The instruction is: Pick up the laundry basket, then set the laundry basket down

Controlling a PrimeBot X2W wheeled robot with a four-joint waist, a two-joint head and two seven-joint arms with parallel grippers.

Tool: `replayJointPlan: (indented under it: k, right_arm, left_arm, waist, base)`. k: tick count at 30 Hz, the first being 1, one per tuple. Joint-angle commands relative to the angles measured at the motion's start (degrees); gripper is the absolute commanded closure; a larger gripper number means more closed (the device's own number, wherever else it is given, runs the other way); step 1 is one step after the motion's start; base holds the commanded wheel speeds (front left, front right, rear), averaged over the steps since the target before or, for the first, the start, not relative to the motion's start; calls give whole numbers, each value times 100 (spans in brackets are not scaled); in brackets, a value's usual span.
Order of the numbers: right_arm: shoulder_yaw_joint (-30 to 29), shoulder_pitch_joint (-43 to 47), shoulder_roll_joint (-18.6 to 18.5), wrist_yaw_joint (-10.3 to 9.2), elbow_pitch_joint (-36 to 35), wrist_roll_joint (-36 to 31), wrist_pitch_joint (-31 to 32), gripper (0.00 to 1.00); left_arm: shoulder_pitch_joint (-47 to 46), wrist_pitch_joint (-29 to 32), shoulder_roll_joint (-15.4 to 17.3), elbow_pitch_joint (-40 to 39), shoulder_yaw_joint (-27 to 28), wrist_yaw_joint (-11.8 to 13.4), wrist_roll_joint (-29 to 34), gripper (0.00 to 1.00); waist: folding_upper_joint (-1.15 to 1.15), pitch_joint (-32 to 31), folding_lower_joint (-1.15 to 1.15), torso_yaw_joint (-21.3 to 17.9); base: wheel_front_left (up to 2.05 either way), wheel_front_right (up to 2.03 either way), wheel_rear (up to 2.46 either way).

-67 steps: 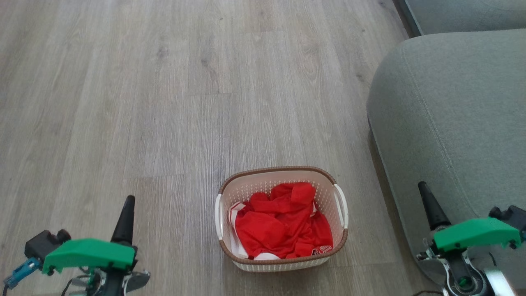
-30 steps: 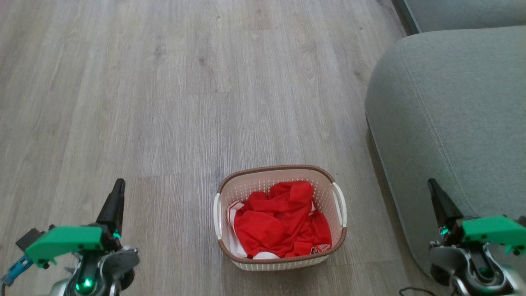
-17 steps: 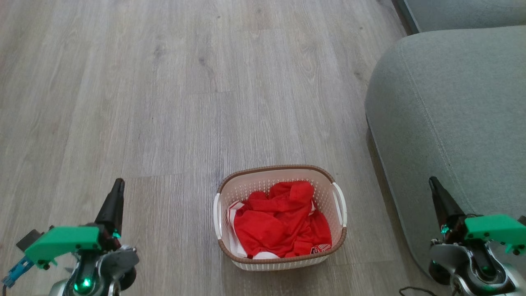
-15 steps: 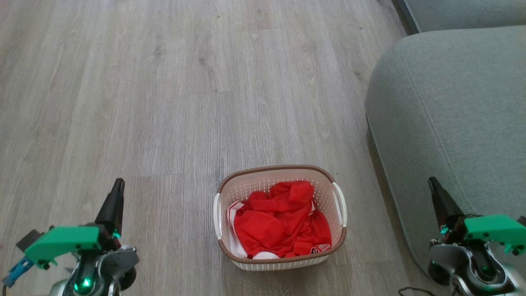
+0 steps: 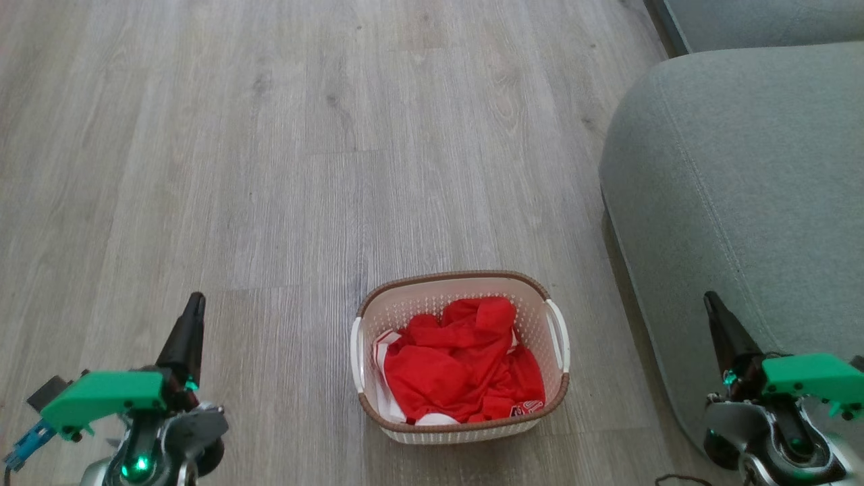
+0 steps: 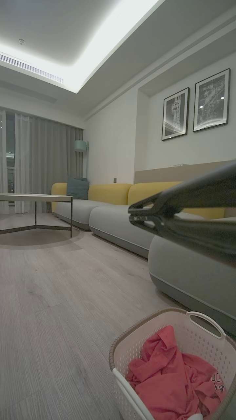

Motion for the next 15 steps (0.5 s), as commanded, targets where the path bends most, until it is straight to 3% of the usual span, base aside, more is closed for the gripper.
replayJointPlan:
  k: [1, 15]
  right_arm:
    - [112, -262, -167, -9, -221, 59, -51, 100]
    - [294, -277, -316, -9, -295, 218, -206, 100]
  left_arm:
    - [-370, 20, 72, -155, 226, -43, -6, 100]
    - [-369, 33, 59, -159, 240, -41, 7, 100]
  waist:
    - [-1, 0, 0, 0]
    - [-1, 2, 0, 0]
  base:
    - [0, 0, 0]
    - [0, 0, 0]
